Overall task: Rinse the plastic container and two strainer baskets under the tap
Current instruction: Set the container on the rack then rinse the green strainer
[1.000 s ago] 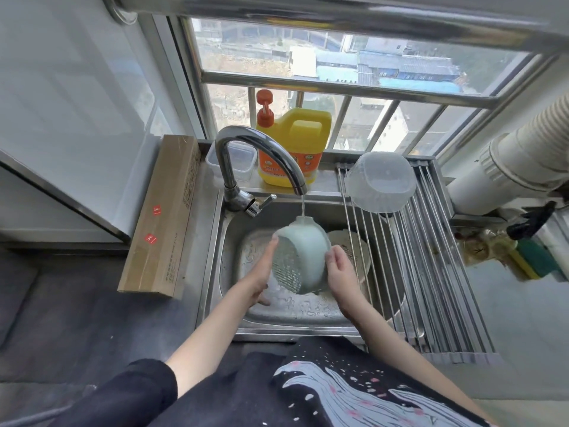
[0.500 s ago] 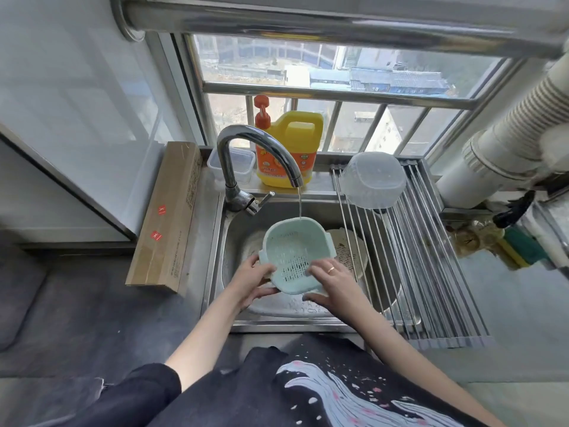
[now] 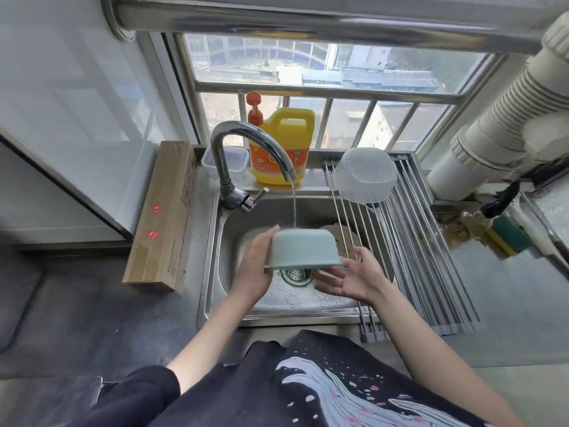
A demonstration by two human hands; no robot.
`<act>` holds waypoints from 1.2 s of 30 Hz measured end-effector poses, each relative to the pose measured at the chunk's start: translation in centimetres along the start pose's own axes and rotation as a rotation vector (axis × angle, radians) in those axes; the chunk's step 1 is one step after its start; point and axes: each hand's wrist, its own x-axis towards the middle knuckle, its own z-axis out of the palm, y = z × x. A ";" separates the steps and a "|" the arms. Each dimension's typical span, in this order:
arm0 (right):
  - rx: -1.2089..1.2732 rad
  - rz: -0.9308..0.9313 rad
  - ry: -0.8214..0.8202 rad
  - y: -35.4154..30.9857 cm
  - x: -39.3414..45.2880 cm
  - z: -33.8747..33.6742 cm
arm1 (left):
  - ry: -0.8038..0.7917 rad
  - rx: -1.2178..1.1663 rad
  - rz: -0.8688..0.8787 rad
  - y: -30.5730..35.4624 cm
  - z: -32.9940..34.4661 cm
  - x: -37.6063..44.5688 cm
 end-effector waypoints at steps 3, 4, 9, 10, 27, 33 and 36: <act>-0.128 0.095 -0.133 -0.4 -0.2 -0.5 | -0.102 0.211 0.340 0.8 0.9 -0.7; -0.207 0.109 -0.127 -0.5 -0.7 -0.3 | -0.112 0.272 0.427 0.8 1.0 -0.7; -0.217 -0.059 -0.111 -0.7 -0.2 -1.3 | -0.059 0.423 0.339 -0.6 1.0 -0.5; -0.177 -0.094 -0.104 -0.6 -0.2 -1.3 | -0.064 0.432 0.229 -1.1 1.0 -0.6; -0.451 -0.440 0.127 1.2 0.8 1.0 | -0.197 -0.203 -0.527 -1.2 0.9 -0.6; -0.565 -0.377 -0.123 0.8 0.0 -0.9 | -0.267 -0.253 -0.520 -1.6 1.6 -0.3; -0.711 -0.406 -0.156 0.6 -0.6 -1.6 | -0.275 -0.339 -0.488 -1.5 2.5 -0.2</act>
